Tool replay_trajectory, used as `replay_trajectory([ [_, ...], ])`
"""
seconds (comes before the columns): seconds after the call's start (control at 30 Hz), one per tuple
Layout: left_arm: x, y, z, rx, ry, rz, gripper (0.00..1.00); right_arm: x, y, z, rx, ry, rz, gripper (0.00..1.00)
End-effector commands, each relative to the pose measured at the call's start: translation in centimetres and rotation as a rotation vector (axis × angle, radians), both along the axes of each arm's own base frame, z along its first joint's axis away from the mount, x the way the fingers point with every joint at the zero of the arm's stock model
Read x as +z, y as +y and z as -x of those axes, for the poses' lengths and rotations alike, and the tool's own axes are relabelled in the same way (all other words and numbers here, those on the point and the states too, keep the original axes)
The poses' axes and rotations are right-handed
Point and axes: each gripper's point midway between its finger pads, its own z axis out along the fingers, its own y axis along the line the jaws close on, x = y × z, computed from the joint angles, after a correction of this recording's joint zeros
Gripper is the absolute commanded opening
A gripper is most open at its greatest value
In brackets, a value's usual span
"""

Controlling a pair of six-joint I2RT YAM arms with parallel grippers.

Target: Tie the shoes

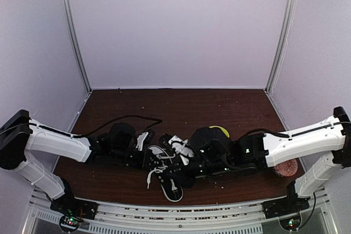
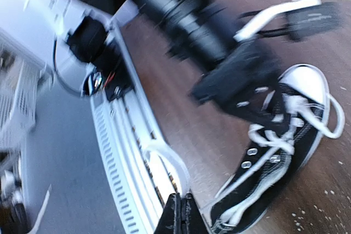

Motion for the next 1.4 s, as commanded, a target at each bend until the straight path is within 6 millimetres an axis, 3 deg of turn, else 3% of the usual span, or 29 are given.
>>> replay_trajectory([
  [0.0, 1.7, -0.7, -0.7, -0.008, -0.039, 0.081, 0.00, -2.5, 2.3, 5.4, 0.282, -0.033, 0.105, 0.00],
  [0.1, 2.7, -1.2, -0.6, -0.035, -0.072, 0.120, 0.00, -4.3, 2.8, 6.5, 0.350, -0.066, 0.193, 0.00],
  [0.17, 3.2, -1.5, -0.4, -0.063, -0.090, 0.140, 0.00, -4.8, 2.9, 6.0, 0.340, -0.086, 0.222, 0.04],
  [0.2, 3.2, -1.6, -0.3, -0.074, -0.094, 0.142, 0.00, -4.6, 2.8, 5.6, 0.329, -0.103, 0.225, 0.13],
  [0.27, 3.3, -1.7, -0.2, -0.093, -0.101, 0.144, 0.00, -3.8, 2.4, 4.5, 0.285, -0.139, 0.220, 0.41],
  [0.33, 3.4, -1.8, 0.0, -0.106, -0.103, 0.148, 0.00, -3.3, 1.4, 3.0, 0.239, -0.139, 0.202, 0.58],
  [0.5, 4.0, -1.8, 0.2, -0.123, -0.119, 0.164, 0.00, -3.0, -0.9, -1.7, 0.111, -0.045, 0.076, 0.73],
  [0.63, 4.3, -1.7, 0.4, -0.130, -0.126, 0.171, 0.00, -3.8, -1.2, -4.7, 0.059, -0.014, 0.009, 0.76],
  [0.77, 4.1, -1.7, 0.6, -0.137, -0.121, 0.168, 0.00, -4.8, -0.5, -6.2, 0.073, 0.012, -0.029, 0.74],
  [0.93, 4.0, -1.6, 0.7, -0.137, -0.117, 0.171, 0.00, -6.2, 0.5, -6.4, 0.127, 0.005, -0.010, 0.59],
  [1.13, 3.9, -1.6, 0.8, -0.142, -0.114, 0.162, 0.00, -7.4, 1.3, -5.2, 0.205, 0.046, -0.022, 0.55],
  [1.37, 4.3, -1.8, 0.8, -0.156, -0.119, 0.167, 0.00, -8.8, 1.5, -6.2, 0.174, 0.020, 0.000, 0.45],
])
